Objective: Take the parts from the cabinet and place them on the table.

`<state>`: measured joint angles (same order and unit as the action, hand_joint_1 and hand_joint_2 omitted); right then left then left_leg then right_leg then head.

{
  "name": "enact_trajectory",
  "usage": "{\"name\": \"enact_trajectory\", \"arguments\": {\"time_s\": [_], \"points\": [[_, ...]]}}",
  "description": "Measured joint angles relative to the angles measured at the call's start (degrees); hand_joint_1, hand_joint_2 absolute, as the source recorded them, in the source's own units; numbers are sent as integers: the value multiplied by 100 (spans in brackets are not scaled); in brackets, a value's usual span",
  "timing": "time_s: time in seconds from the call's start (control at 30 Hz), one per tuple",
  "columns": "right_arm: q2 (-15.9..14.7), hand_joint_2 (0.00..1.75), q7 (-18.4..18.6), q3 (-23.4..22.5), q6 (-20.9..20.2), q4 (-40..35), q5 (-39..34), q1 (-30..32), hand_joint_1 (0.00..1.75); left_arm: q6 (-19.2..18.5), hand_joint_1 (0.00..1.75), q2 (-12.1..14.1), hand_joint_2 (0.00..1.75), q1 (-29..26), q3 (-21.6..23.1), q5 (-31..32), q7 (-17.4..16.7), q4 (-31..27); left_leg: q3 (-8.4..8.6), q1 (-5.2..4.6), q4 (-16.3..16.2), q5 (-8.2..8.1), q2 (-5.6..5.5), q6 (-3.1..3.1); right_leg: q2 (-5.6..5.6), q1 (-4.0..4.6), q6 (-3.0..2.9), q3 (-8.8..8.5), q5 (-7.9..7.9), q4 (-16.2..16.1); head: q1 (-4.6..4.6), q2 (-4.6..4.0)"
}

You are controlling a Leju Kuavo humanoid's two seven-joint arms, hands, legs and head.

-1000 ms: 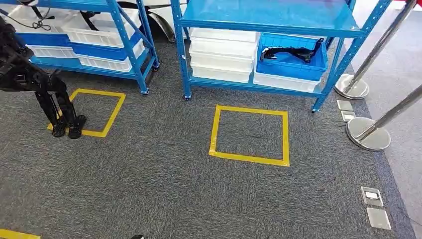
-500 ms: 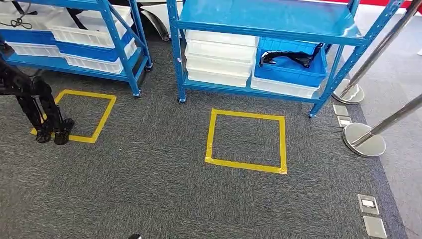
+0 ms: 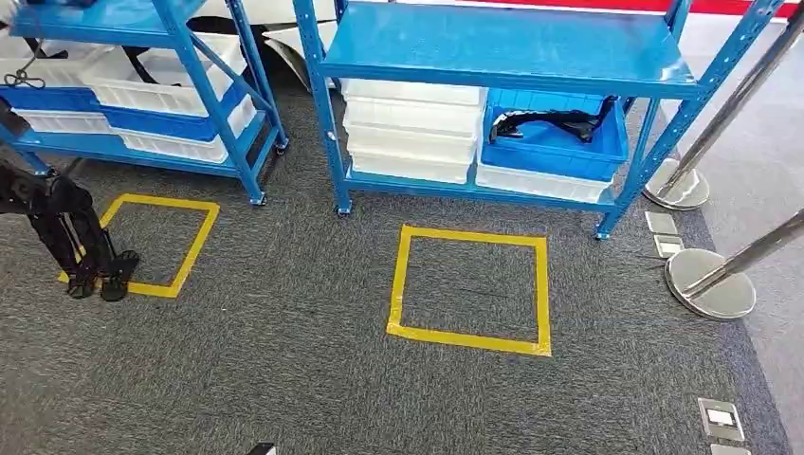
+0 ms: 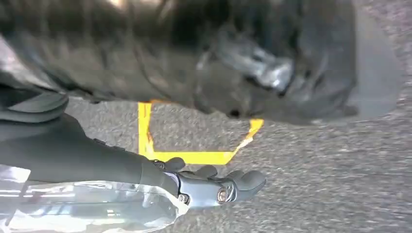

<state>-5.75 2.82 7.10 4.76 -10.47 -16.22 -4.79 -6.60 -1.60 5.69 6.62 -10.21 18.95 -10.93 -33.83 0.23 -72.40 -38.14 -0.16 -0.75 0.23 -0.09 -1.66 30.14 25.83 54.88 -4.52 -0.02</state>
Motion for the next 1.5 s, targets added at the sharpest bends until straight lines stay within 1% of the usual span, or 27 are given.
{"name": "enact_trajectory", "arguments": {"time_s": [0.07, 0.1, 0.2, 0.23, 0.27, 0.3, 0.37, 0.43, 0.5, 0.53, 0.6, 0.63, 0.7, 0.73, 0.8, 0.83, 0.9, 1.03, 1.07, 1.1, 1.2, 1.23, 1.27, 1.33, 1.4, 1.43, 1.5], "points": [[9, 0, 0, 2, 0, 0, 0, 2, 0, 0, 0, 55, 0, -41, 0, 0, 2, 0, -239, 0, 51, -268, 0, 3, 37, 0, 1, -175, 140, 0, 0, 0], [13, 0, 2, 2, 0, 0, 0, 21, 0, 0, 0, 72, 0, -65, 0, 0, 2, 0, -250, 0, 317, -120, 0, 15, 54, 1, 10, -288, 222, 0, 2, 0], [24, 0, 2, 2, 0, 11, 0, 12, 0, 2, 0, 90, 0, -107, 0, 0, -4, 11, -293, -29, 1393, 1244, -30, 96, 87, 21, 64, -504, 459, 48, 6, 0], [26, 0, 2, 2, 0, 9, 0, -3, 0, 2, 0, 90, 0, -100, 0, 0, -17, 11, -286, -39, 1301, 971, -53, 121, 148, 31, 119, -466, 554, 39, -9, 0], [22, 0, 7, 2, -2, 7, 0, -15, 0, 4, 0, 90, 0, -100, 0, 0, 2, 11, -206, -44, 1334, 1073, -78, 162, 137, 34, 159, -562, 661, -5, 0, 0], [37, 0, 2, 4, -4, 4, 0, -6, 0, 4, 0, 90, 0, -100, 0, 0, 15, 11, -154, -32, 1418, 1132, -83, 203, 144, 38, 179, -679, 591, 138, -2, 0], [18, 0, 0, 4, -4, 2, 0, -14, 0, 0, 0, 90, 0, -70, 2, 0, 11, 7, 9, 21, 1434, 1288, -26, 271, 114, 55, 231, -679, 672, 212, -2, 0], [11, 0, -2, 4, -4, 2, 0, -45, 0, 4, 0, 59, 0, -30, 0, 2, 0, 7, 79, 25, 1433, 1211, -20, 315, 34, 23, 307, -269, 787, 929, 44, 0], [7, 0, -2, 4, -4, 2, 0, -44, 0, 6, 0, 3, 0, -21, 0, 0, -2, 4, 137, 25, 1433, 1110, -23, 318, 16, -17, 382, 328, 1193, 1674, 39, 0], [13, 0, -2, 7, -4, 0, 0, -40, 0, 6, 0, -15, 0, -28, 0, 0, 0, 4, 195, 25, 1433, 1051, -29, 316, 10, -34, 395, 517, 1314, 1797, 39, 0], [11, 0, 0, 7, -4, 2, 0, 2, 0, 6, 0, -35, 0, -57, 0, 0, 11, 7, 372, 24, 1433, 917, -57, 300, -4, -48, 375, 586, 1095, 1441, 39, 0], [7, 0, 0, 6, -4, 2, 0, 12, 0, 6, 0, -39, 0, -60, 0, 0, 9, 7, 475, 24, 1435, 843, -60, 283, -9, -45, 347, 531, 789, 1040, 41, 2], [-10, 0, 2, 4, -4, 22, 0, 38, 0, 6, 0, -39, 0, -61, 0, 0, 0, 18, 555, 30, 1460, 720, -58, 238, -33, -9, 253, 480, -135, 385, 35, 0], [9, 0, 2, 9, -4, 26, 4, 27, 0, 4, 0, -41, 0, -52, 0, 0, -17, 18, 654, 19, 1502, 699, -87, 196, -54, 40, 221, 555, 252, 403, 58, 0], [-15, 0, 2, 7, -4, 24, 0, 24, 0, 2, 0, -44, 0, -34, 0, 0, 4, 20, 753, 0, 1477, 668, -79, 130, -12, 37, 145, 424, -28, 277, 46, 0], [-15, 0, 9, 7, -4, 31, 0, 33, 0, 4, 0, -41, 0, -56, 0, 0, 0, 20, 784, -5, 1481, 708, -77, 92, -24, 31, 115, 341, 0, 251, 66, 0], [-6, 0, 2, 7, -4, 26, 0, 28, 0, 6, 0, -44, 0, -55, 0, 0, 15, 20, 714, -9, 1215, 701, -63, 44, -18, -1, 78, 124, -10, 118, 48, 0], [0, 0, -4, 7, -4, 26, 31, -5, 0, -2, 0, 42, 0, -18, 0, -18, -33, 20, -289, -7, -146, 113, -55, 4, -6, 7, 6, -38, 110, 58, 39, 2], [7, 0, -9, 7, -4, 26, 48, -4, 0, -5, 0, 55, 0, -27, 0, -22, -42, 20, -383, -8, -141, 159, -55, 12, 5, 10, 3, -88, 149, 58, 41, 0], [11, 0, -11, 7, -4, 26, 57, -4, 0, -5, 0, 66, 0, -40, 0, -28, -44, 22, -379, -9, 52, 368, -55, 23, 18, 16, 6, -151, 196, 58, 39, 0], [13, 0, -9, 9, -4, 28, 59, 20, 0, -2, 0, 75, 0, -55, 0, -33, -48, 24, -7, -50, 1395, 1440, -57, 158, 23, 28, 29, -288, 336, 55, 44, 0], [29, 0, -11, 9, -4, 28, 59, 6, 0, 0, 0, 77, 0, -48, 0, -35, -63, 28, 1, -83, 1370, 979, -57, 166, 50, 57, 72, -351, 379, 92, 61, 0], [24, 0, -11, 7, -4, 22, 59, -23, 0, -2, 0, 81, 0, -32, 0, -35, -63, 26, 18, -85, 1388, 822, -94, 179, 53, 53, 113, -324, 425, 98, 35, 0], [31, 0, -11, 9, -4, 22, 59, -18, 0, 0, 0, 81, 0, -60, 0, -35, -57, 28, 94, -75, 1433, 1089, -83, 206, 51, 58, 156, -354, 518, 72, 46, 0], [31, 0, -15, 11, -4, 17, 59, -6, 0, -9, 0, 81, 0, -63, 2, -35, -52, 28, 200, 2, 1499, 1156, -59, 261, 48, 77, 228, -424, 613, 191, 35, 0], [0, 0, -15, 11, -4, 17, 59, -19, 0, -11, 0, 79, 0, -41, 0, -35, -59, 28, 211, 15, 1499, 1141, -57, 284, 32, 68, 268, -263, 770, 489, 44, 0], [-4, 0, -15, 11, -4, 17, 59, -36, 0, -9, 0, 27, 0, -22, 0, -35, -61, 28, 220, 22, 1499, 1100, -57, 297, 16, 3, 338, 329, 1148, 1456, 39, 0]]}}
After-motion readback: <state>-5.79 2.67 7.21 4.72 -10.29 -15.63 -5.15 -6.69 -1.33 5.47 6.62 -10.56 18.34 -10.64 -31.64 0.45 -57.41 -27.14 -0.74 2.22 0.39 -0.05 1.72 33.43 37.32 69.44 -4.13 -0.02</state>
